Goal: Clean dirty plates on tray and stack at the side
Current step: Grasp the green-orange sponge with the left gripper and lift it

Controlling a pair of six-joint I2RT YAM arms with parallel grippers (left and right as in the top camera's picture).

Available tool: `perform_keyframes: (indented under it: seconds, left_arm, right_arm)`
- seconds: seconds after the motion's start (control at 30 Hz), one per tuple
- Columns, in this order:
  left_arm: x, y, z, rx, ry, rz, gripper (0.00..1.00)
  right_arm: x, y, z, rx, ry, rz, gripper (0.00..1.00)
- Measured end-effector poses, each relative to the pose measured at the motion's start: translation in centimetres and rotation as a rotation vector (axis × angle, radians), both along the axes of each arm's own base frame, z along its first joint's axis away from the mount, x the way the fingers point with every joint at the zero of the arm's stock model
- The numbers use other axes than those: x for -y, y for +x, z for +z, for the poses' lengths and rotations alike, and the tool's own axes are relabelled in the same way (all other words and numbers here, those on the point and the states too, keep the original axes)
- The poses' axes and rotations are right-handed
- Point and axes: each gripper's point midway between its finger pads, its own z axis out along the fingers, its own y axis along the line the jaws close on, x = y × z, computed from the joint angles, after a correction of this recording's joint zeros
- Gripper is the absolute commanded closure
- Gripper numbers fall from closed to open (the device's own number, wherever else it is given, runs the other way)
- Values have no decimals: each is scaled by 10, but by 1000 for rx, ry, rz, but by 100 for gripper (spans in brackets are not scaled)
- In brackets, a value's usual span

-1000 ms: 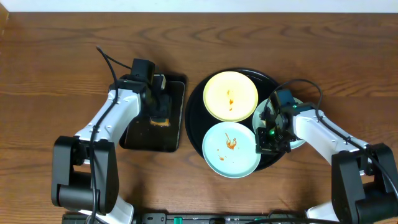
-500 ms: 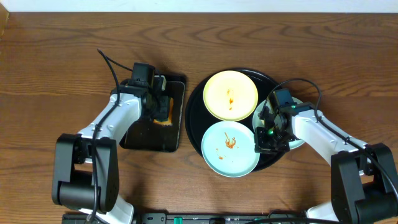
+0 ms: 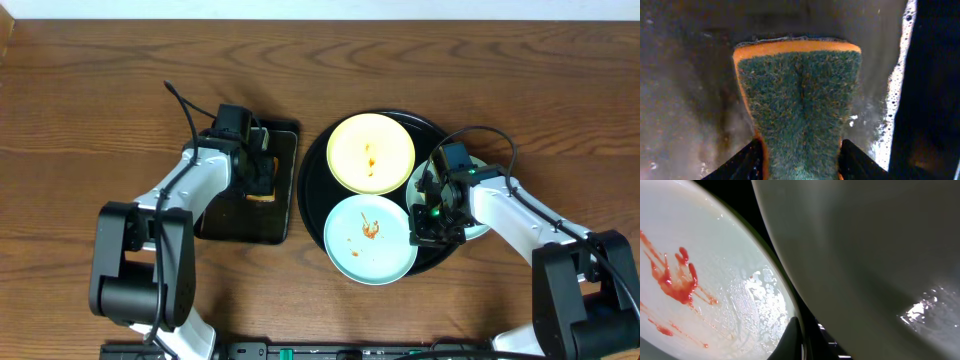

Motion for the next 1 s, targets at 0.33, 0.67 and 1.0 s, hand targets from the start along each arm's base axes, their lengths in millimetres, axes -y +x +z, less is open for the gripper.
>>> perform_keyframes:
  seconds: [0.33, 0.67, 1.0]
  left_arm:
    - [0, -2, -1, -8, 1, 1, 93]
    - [0, 0, 38, 75, -11, 0, 92]
    - [2, 15, 84, 215, -32, 0, 92]
  right_arm:
    - [0, 0, 0, 0, 0, 0, 99]
    - [0, 0, 0, -1, 0, 0, 99]
    - [0, 0, 0, 0, 0, 0, 99]
